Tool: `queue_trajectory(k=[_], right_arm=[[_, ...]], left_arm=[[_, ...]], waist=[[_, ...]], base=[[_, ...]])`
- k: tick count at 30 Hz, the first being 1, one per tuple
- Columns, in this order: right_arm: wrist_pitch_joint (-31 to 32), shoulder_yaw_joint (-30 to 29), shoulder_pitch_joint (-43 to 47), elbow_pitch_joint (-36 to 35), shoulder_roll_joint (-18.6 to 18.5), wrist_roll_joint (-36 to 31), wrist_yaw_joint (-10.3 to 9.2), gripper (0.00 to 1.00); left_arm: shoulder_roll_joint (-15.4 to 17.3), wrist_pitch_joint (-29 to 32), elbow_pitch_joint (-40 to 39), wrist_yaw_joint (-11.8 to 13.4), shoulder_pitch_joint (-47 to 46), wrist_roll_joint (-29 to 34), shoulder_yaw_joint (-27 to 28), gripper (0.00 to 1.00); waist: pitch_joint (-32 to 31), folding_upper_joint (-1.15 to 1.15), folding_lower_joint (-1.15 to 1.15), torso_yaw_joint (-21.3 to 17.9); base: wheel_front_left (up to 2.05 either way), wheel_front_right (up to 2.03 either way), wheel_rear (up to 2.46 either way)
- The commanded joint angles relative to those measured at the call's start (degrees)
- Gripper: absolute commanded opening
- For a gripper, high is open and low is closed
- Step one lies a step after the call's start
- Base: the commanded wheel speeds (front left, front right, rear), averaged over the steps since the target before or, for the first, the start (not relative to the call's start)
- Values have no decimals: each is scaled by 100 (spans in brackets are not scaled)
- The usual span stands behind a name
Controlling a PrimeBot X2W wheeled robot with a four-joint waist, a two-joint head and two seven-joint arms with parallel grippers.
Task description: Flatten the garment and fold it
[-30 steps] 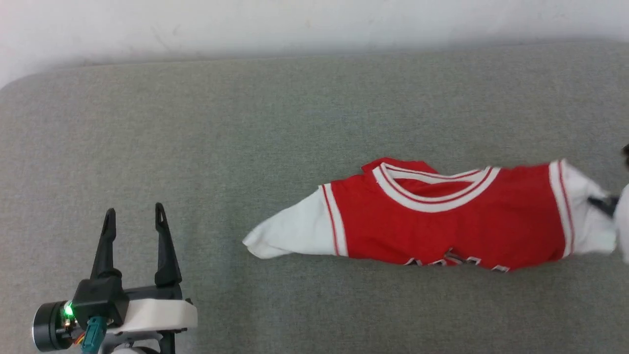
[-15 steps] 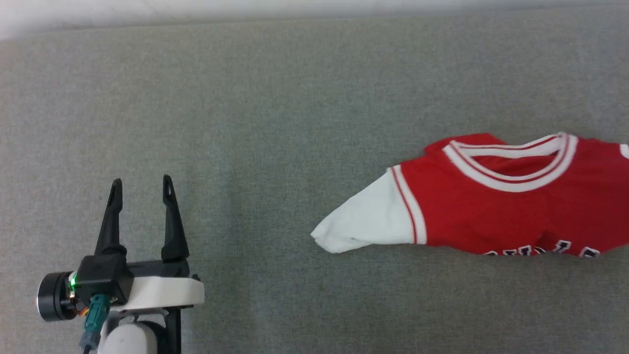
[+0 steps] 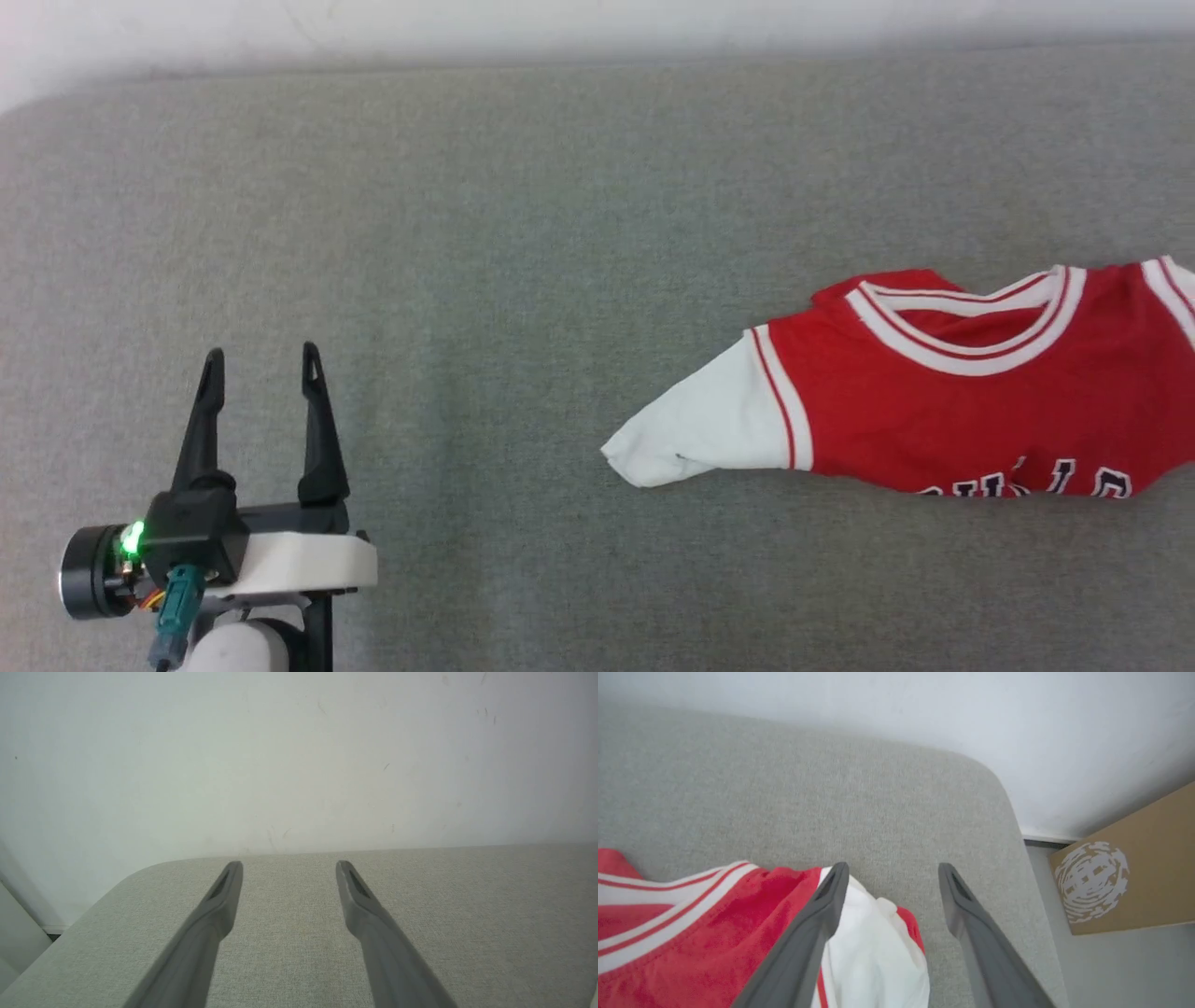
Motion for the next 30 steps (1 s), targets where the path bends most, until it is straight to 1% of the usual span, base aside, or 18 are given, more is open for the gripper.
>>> queue_trajectory(k=[1, 4, 6, 8, 10, 16, 19, 22, 23, 25, 27, 30], right_arm=[[-283, -110, 31, -131, 100, -72, -4, 100], [-973, -390, 130, -425, 304, -320, -4, 100], [-1416, -606, 225, -607, 464, -644, -4, 100], [-1762, -887, 362, -839, 737, -939, -4, 100], [-1953, -1196, 568, -1163, 1049, -1266, -4, 100], [-2094, -2048, 1466, -2557, 2164, -2166, -4, 100], [-2098, -2244, 1919, -3329, 2684, -2360, -4, 100], [-2099, -2351, 2354, -3953, 3193, -2424, -4, 100], [-2099, -2351, 2354, -3953, 3193, -2424, -4, 100], [-2100, -2310, 2643, -4202, 3443, -2490, -4, 100], [-2100, -2206, 2908, -4256, 3623, -2506, -4, 100], [-2100, -2040, 3174, -4266, 3786, -2538, -4, 100]], left_arm=[[54, -27, -27, -28, 69, 34, 14, 100], [114, -27, -46, -52, 122, 48, -8, 100], [144, -27, -47, -71, 143, 50, -34, 100], [174, -27, -37, -95, 159, 50, -66, 100], [202, -27, -8, -125, 156, 48, -102, 100], [346, -27, 202, -274, 61, 51, -236, 100], [452, -27, 388, -408, -84, 59, -333, 100], [573, -27, 671, -556, -367, 88, -448, 100], [573, -27, 671, -556, -367, 88, -448, 100], [676, -27, 907, -683, -616, 140, -582, 100], [786, 25, 1209, -840, -926, 186, -792, 100], [960, 528, 1625, -1031, -1480, 152, -1255, 100]], waist=[[-325, 0, 0, -277], [-476, 0, 0, -389], [-573, 0, 0, -438], [-682, 0, 0, -472], [-784, 0, 0, -490], [-1067, 0, 0, -458], [-1146, 0, 0, -403], [-1176, 0, 0, -357], [-1176, 0, 0, -357], [-1175, 0, 0, -319], [-1170, 0, 0, -279], [-1164, 0, 0, -260]], base=[[0, 0, 0], [0, 0, 0], [0, 0, 0], [0, 0, 0], [0, 0, 0], [0, 0, 0], [0, 0, 0], [0, 0, 0], [0, 0, 0], [0, 0, 0], [0, 0, 0], [0, 0, 0]])
